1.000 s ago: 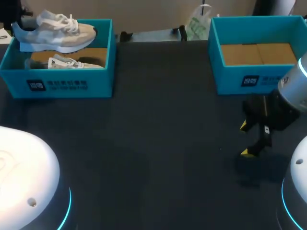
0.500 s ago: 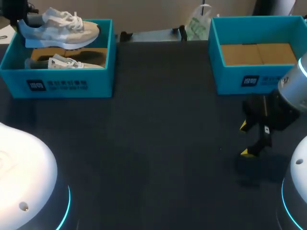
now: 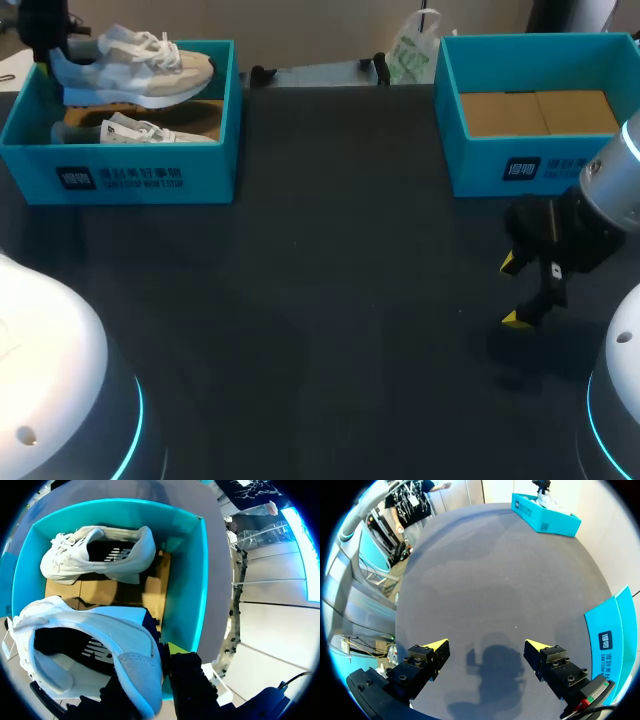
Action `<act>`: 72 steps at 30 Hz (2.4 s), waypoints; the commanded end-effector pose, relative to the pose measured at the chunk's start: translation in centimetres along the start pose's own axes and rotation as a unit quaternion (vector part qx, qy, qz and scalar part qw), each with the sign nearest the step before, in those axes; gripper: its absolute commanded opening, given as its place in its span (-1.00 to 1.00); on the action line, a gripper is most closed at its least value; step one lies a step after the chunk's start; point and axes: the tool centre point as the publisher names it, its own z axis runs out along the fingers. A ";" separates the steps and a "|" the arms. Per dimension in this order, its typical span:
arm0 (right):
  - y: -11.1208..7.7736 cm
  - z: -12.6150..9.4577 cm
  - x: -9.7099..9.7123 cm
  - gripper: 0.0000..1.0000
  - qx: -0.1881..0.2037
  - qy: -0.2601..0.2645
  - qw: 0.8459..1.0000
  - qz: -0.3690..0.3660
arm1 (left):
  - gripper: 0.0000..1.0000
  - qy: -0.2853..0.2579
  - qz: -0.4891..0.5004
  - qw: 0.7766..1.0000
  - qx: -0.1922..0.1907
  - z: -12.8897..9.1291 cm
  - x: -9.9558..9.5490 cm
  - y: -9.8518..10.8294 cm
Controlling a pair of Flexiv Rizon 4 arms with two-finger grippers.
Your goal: Take the shoe out of the shoebox, open the shoe tongue, remove and reinsert the insole, then place the shoe into the shoebox
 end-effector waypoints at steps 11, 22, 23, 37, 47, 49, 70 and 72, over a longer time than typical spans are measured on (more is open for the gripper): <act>0.0 0.0 0.1 1.00 0.000 -0.001 1.000 0.000 | -1.00 -0.005 0.017 1.000 -0.001 1.6 -0.3 -1.4; 0.0 0.0 0.1 1.00 0.000 -0.001 1.000 0.000 | -1.00 0.000 0.012 1.000 0.012 3.0 -0.9 -1.0; 0.0 0.0 0.1 1.00 0.000 -0.001 1.000 0.000 | -1.00 -0.001 0.008 1.000 0.012 3.1 -0.9 -0.8; 0.0 0.0 0.1 1.00 0.000 -0.001 1.000 0.000 | -1.00 0.007 0.006 1.000 0.020 5.0 -1.5 0.9; 0.0 0.0 0.1 1.00 0.000 -0.001 1.000 0.000 | -1.00 0.006 0.000 1.000 0.027 5.8 -1.9 1.3; 0.0 0.0 0.1 1.00 0.000 -0.001 1.000 0.000 | -1.00 0.005 0.006 1.000 0.025 5.8 -2.2 1.3; 0.0 0.0 0.1 1.00 0.000 -0.001 1.000 0.000 | -1.00 0.009 0.015 0.999 0.028 7.4 -3.6 2.1; 0.0 0.0 0.1 1.00 0.000 -0.001 1.000 0.000 | -1.00 0.009 0.015 0.999 0.029 7.6 -3.6 2.3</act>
